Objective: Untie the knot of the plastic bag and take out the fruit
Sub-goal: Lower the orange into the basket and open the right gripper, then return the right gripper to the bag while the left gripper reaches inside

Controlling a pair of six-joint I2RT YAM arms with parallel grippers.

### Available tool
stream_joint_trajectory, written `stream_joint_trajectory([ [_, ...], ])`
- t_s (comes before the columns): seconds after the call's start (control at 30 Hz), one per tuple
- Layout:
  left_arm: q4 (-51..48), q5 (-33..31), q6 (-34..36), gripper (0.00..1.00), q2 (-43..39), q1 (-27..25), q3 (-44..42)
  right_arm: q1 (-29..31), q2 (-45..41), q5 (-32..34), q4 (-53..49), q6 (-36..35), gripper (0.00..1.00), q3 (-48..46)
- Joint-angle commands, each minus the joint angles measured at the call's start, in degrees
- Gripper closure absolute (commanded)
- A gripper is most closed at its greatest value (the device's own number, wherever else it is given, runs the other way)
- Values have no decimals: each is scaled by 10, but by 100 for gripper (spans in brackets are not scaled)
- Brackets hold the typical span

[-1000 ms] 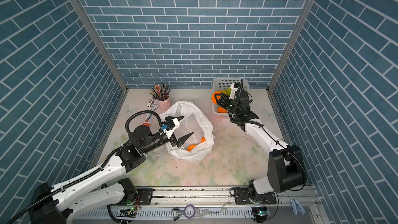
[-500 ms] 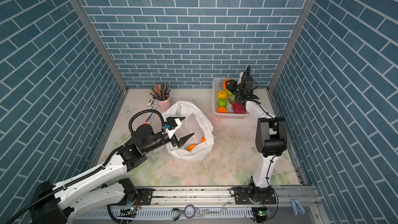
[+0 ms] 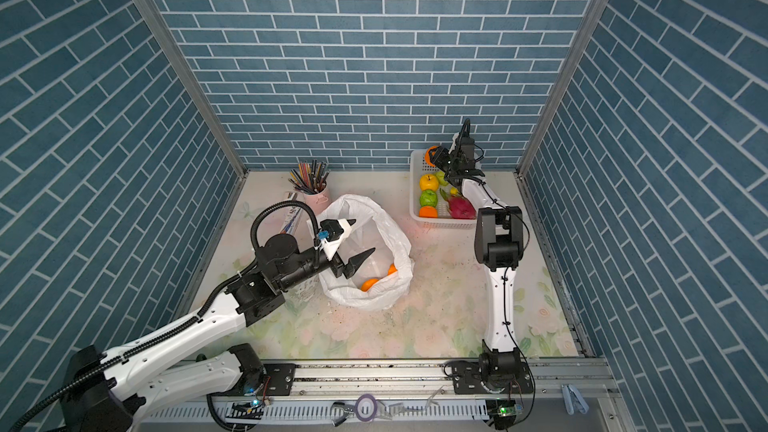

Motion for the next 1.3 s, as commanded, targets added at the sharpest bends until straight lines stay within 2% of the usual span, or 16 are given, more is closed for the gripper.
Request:
stream_joint_trajectory([
  [0.0,-32,-39,-16,13,5,-2,13,1,49,-21,7,10,50,54],
  [0.2,-21,-46,-28,13,4,-2,4,3,128,-21,22,40,48,122],
  [0.3,-18,-49,-25,13,7,-2,1,5,154,-8,-4,37,42,154],
  [0.57,-14,-51,-22,13,21,-2,1,10,141,2,-46,8,26,150],
  [0.63,-10,-50,-24,13,21,-2,-1,9,124,5,-43,4,24,135],
  [0.87,-21,-46,-36,13,17,-3,-3,11,27,17,-42,-28,23,71],
  [1.27,-58,-38,-121,14,17,-3,-4,20,-277,5,27,-69,22,-230],
])
